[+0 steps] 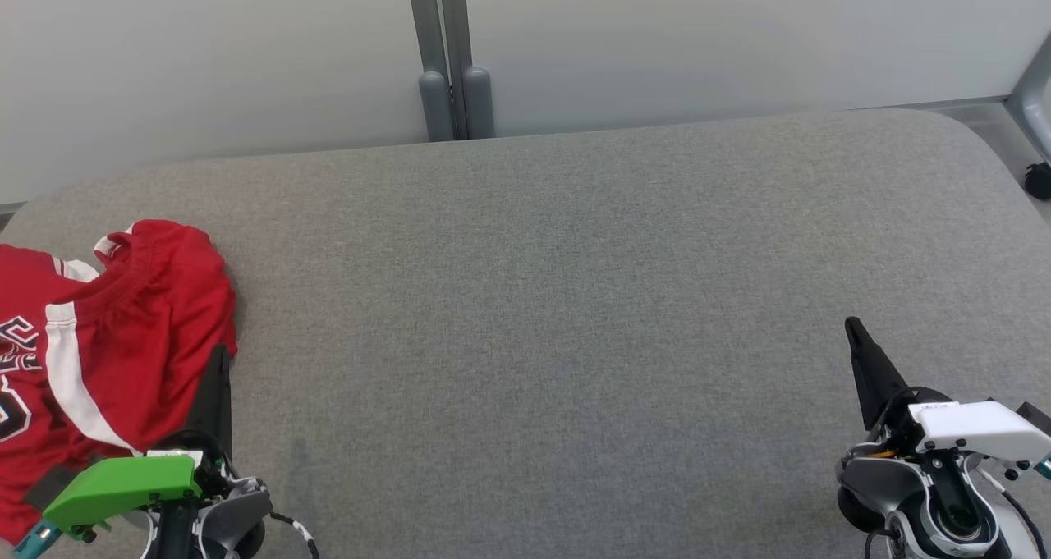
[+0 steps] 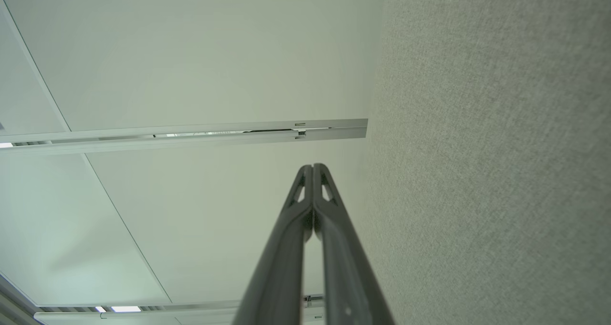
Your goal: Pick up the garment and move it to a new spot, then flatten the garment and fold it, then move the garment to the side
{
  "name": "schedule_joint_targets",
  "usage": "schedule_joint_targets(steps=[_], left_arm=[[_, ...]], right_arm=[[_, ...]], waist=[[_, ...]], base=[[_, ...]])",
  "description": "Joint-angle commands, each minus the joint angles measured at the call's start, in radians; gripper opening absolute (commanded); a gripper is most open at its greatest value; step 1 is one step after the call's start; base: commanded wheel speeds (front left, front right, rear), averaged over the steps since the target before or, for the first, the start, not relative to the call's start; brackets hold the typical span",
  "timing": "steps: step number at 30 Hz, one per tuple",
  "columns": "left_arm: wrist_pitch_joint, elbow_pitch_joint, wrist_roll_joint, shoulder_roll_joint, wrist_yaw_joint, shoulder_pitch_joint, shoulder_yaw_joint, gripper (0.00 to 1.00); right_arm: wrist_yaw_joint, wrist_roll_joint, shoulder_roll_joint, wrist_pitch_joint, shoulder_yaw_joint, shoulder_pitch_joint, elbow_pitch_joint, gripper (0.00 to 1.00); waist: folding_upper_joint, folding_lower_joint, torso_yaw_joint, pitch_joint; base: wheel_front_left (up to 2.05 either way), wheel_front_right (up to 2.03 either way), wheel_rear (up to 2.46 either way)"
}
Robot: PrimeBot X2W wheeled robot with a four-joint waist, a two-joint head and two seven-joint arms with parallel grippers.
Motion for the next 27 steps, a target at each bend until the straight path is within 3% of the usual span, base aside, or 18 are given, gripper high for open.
schedule_joint_targets(steps=[1,27], left_arm=[[0.003,-0.002,0.001,0.008,-0.005,-0.014,0.003,0.00],[0.003,-0.002,0.001,0.008,-0.005,-0.014,0.003,0.00]], right_arm=[[0.000,0.007,-0.005,0.002,-0.001,-0.005,0.001,0.00],[0.000,0.007,-0.005,0.002,-0.001,-0.005,0.001,0.00]], waist=[[-0.0001,0.0000,0.000,0.000],[-0.0001,0.0000,0.000,0.000]], base=[[0.00,0.00,0.00],[0.00,0.00,0.00]])
